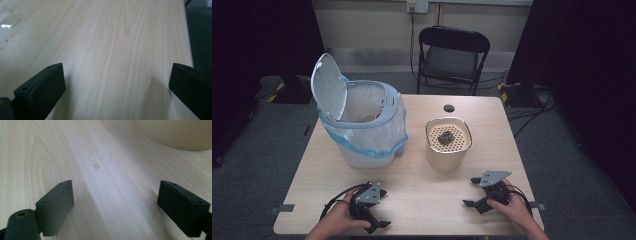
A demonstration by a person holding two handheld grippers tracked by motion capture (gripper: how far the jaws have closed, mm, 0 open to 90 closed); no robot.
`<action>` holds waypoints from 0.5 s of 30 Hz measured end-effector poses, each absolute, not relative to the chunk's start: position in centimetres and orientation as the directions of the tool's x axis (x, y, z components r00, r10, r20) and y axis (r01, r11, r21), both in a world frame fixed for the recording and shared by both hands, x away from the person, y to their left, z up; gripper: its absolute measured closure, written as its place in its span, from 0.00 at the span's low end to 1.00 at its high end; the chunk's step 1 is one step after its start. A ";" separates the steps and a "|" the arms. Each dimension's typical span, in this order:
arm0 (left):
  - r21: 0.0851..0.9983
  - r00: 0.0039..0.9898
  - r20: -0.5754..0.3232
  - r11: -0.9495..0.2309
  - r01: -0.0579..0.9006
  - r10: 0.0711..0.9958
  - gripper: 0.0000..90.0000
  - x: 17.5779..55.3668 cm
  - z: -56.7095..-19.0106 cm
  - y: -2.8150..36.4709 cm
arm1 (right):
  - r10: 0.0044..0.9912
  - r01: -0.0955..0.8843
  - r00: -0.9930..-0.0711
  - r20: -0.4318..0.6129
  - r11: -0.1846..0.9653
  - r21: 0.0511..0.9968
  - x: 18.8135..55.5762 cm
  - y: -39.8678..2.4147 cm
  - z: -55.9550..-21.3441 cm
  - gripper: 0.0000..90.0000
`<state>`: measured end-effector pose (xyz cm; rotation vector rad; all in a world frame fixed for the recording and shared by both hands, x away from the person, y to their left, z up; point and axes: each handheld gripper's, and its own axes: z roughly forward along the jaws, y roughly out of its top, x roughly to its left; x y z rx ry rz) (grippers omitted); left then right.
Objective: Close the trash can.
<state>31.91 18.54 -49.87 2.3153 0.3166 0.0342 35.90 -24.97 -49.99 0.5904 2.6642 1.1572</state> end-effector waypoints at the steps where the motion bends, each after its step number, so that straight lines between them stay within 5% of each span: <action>1: 0.717 0.969 -0.073 -0.662 0.217 0.238 0.07 31.9 -49.9 18.5 | 0.425 0.287 -0.905 -0.004 0.619 0.732 35.9 -25.0 -50.0 0.14; 3: 0.724 0.963 -0.089 -0.647 0.239 0.256 0.23 32.0 -49.5 19.0 | 0.423 0.284 -0.906 -0.006 0.620 0.731 35.9 -25.0 -50.0 0.14; 5: 0.699 0.949 -0.117 -0.655 0.288 0.293 0.18 32.1 -49.1 19.5 | 0.424 0.286 -0.906 -0.005 0.619 0.732 35.9 -25.0 -50.0 0.14; 15: 0.670 0.903 -0.181 -0.624 0.403 0.389 0.22 31.9 -46.2 21.6 | 0.423 0.284 -0.906 -0.006 0.620 0.732 35.9 -25.0 -50.0 0.14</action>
